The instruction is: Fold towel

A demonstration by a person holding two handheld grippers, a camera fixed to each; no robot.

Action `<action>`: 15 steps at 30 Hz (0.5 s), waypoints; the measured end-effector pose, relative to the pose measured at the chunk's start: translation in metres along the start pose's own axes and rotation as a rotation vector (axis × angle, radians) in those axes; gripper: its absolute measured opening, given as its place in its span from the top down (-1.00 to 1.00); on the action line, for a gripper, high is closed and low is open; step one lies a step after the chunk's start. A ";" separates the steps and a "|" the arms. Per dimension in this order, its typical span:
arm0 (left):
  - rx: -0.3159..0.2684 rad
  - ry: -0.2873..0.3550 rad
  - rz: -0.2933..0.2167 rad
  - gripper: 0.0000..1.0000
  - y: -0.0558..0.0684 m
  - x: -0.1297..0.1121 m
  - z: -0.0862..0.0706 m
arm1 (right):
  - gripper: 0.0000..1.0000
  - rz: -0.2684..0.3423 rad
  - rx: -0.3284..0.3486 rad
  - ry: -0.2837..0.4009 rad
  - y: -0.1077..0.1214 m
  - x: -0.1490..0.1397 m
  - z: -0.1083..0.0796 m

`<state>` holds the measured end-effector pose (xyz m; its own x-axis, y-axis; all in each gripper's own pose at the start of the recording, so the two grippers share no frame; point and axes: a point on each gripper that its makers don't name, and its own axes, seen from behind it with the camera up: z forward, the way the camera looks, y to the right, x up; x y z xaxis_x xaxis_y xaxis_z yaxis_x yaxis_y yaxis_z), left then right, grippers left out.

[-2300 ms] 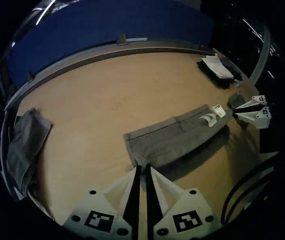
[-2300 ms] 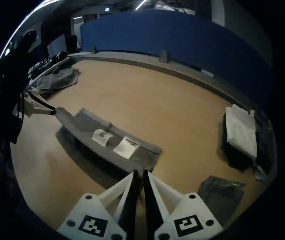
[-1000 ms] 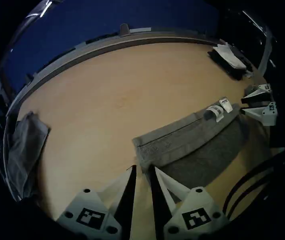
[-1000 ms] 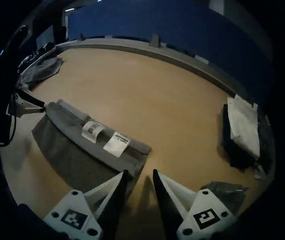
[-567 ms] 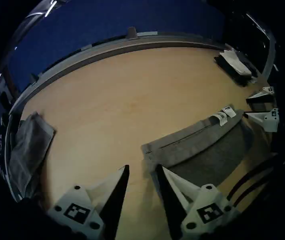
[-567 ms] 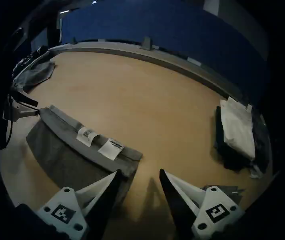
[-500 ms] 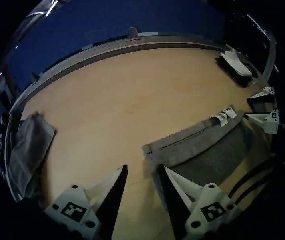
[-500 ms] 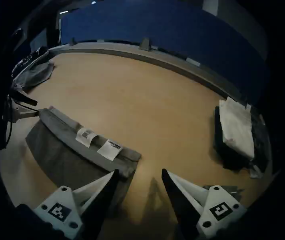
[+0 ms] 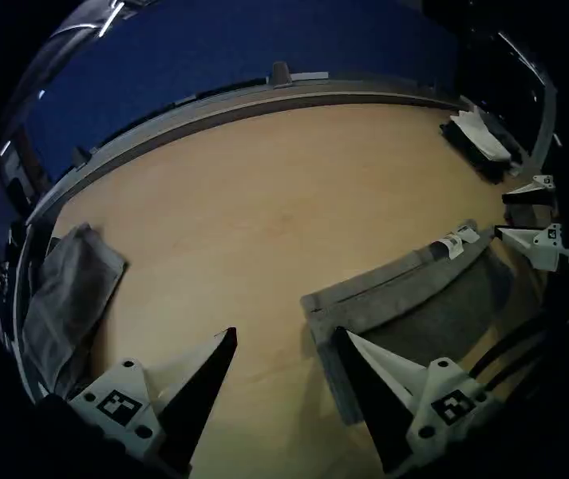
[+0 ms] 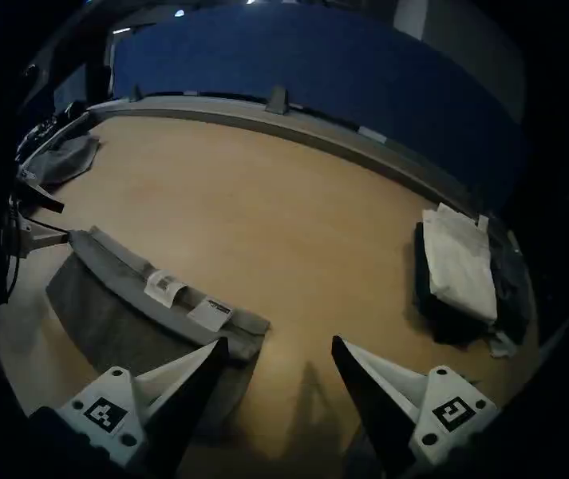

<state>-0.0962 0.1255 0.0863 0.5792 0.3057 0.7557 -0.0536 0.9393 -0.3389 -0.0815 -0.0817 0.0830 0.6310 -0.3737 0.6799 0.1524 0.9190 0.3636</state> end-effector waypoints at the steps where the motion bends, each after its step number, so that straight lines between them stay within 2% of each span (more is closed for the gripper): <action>1: 0.000 0.001 -0.003 -0.82 0.000 0.001 -0.001 | -1.00 -0.001 0.001 0.002 0.000 0.001 -0.001; 9: 0.002 0.012 -0.007 -0.83 -0.001 0.003 -0.008 | -1.00 -0.004 0.010 0.009 -0.001 0.001 -0.007; 15: -0.011 0.006 -0.020 -0.83 0.003 -0.003 -0.015 | -1.00 -0.003 0.022 0.001 -0.005 -0.007 -0.014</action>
<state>-0.0857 0.1250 0.0744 0.5853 0.2861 0.7587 -0.0328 0.9433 -0.3304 -0.0765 -0.0816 0.0673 0.6317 -0.3763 0.6778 0.1375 0.9148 0.3797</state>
